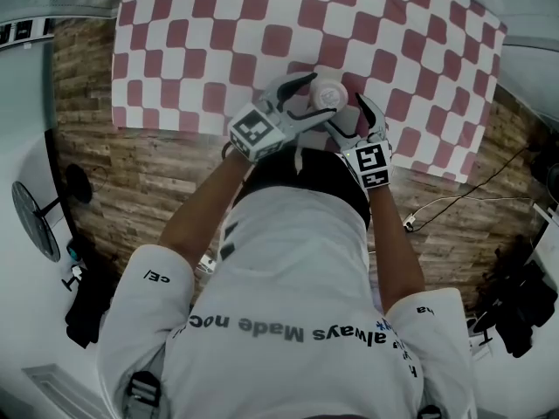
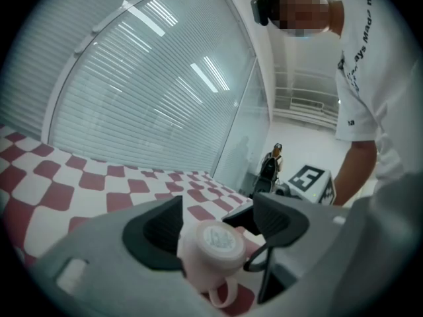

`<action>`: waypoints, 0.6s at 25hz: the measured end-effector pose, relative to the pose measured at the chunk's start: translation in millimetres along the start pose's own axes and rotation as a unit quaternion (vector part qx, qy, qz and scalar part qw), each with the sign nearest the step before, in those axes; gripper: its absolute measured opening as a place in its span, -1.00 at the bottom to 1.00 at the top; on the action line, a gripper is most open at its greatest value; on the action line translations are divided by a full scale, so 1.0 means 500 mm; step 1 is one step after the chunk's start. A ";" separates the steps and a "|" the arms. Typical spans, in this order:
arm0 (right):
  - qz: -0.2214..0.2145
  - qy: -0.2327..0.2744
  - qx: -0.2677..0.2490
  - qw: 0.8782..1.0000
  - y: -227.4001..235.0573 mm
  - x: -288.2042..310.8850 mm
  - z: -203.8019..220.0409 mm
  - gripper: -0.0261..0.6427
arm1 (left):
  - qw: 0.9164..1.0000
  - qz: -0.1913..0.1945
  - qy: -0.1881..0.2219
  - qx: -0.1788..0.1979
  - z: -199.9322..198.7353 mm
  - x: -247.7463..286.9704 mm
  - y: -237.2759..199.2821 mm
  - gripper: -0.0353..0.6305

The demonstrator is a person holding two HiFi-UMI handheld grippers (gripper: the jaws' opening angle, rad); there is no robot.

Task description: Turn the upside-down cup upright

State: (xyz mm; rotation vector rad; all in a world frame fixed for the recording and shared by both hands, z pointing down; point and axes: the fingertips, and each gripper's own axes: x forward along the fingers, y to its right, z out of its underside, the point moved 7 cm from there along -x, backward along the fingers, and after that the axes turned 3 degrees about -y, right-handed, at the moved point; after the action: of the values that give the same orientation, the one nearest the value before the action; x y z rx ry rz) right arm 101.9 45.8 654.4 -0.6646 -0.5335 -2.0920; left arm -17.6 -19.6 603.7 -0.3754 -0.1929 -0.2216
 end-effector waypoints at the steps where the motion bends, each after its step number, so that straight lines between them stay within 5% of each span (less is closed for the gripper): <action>1: 0.001 0.001 0.000 1.000 -0.001 -0.013 -0.007 0.23 | 1.000 -0.006 0.003 0.000 -0.011 -0.008 0.007 0.09; 15: 0.044 0.114 0.021 0.992 -0.029 -0.234 -0.227 -0.35 | 0.993 -0.101 0.055 -0.010 -0.212 -0.129 0.106 -0.46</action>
State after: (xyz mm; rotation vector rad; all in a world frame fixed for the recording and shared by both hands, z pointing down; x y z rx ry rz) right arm 117.7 57.8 491.6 -0.4114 -0.4100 -2.0346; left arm -50.8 -0.5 474.5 -0.3633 -0.1198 -0.4424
